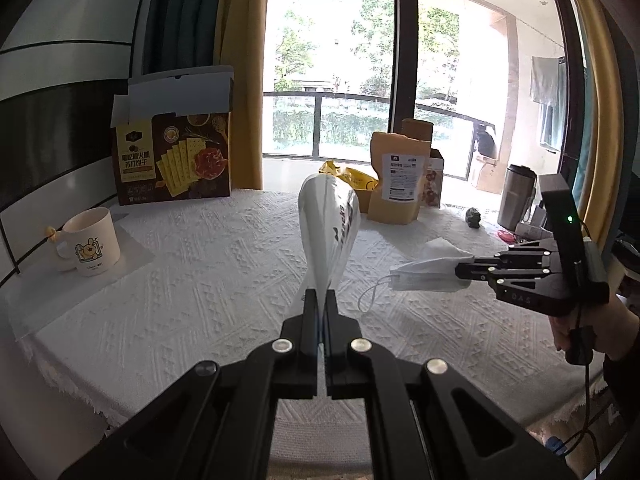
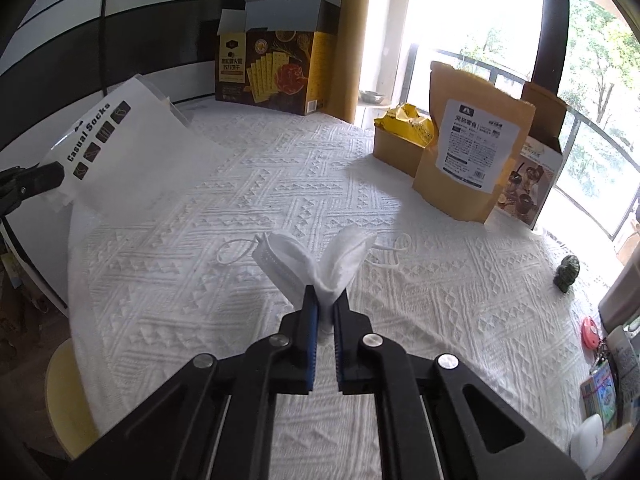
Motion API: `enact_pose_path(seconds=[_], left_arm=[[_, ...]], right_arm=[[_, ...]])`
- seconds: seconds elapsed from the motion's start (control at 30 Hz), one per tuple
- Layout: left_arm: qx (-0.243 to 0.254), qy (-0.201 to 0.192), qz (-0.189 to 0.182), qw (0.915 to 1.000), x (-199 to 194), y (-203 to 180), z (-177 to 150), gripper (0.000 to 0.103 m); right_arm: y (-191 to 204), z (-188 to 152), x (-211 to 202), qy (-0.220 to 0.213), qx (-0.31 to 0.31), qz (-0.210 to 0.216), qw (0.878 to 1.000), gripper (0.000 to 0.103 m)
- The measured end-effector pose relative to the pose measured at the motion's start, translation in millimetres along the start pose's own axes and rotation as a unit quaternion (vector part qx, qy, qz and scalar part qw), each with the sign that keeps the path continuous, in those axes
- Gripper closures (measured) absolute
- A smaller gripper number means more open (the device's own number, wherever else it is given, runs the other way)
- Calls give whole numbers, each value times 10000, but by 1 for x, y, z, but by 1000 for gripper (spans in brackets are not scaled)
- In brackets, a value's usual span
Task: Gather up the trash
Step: 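Carry the plastic sleeve and face mask with both tools over the wastebasket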
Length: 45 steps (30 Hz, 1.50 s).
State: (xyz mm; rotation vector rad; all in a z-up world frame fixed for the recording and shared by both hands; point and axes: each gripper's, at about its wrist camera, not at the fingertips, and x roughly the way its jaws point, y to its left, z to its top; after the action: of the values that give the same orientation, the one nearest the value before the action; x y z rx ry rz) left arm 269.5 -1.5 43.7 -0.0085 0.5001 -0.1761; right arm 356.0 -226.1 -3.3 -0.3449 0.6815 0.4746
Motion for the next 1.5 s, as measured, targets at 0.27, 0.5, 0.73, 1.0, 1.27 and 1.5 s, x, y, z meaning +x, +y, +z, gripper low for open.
enact_pose_path(seconds=[0.27, 0.5, 0.73, 1.0, 1.27, 1.5], left_arm=[[15, -161, -71, 9998, -35, -13, -2, 102], [-10, -295, -111, 9995, -64, -20, -2, 102], [56, -508, -97, 9986, -97, -29, 1, 102], [39, -758, -115, 9970, -143, -35, -8, 102], [-162, -632, -159, 9977, -169, -30, -50, 102], [-466, -102, 3, 9989, -170, -19, -100, 102]], right_arm=[[19, -5, -58, -284, -176, -112, 9994, 97], [34, -8, -105, -524, -279, -134, 9981, 97], [50, -13, -155, -807, -366, -181, 9959, 97], [64, -21, -215, -1266, -384, -141, 9911, 97], [89, -56, -256, -1794, -200, 323, 9830, 97], [110, -99, -253, -1872, 202, 844, 9785, 97]])
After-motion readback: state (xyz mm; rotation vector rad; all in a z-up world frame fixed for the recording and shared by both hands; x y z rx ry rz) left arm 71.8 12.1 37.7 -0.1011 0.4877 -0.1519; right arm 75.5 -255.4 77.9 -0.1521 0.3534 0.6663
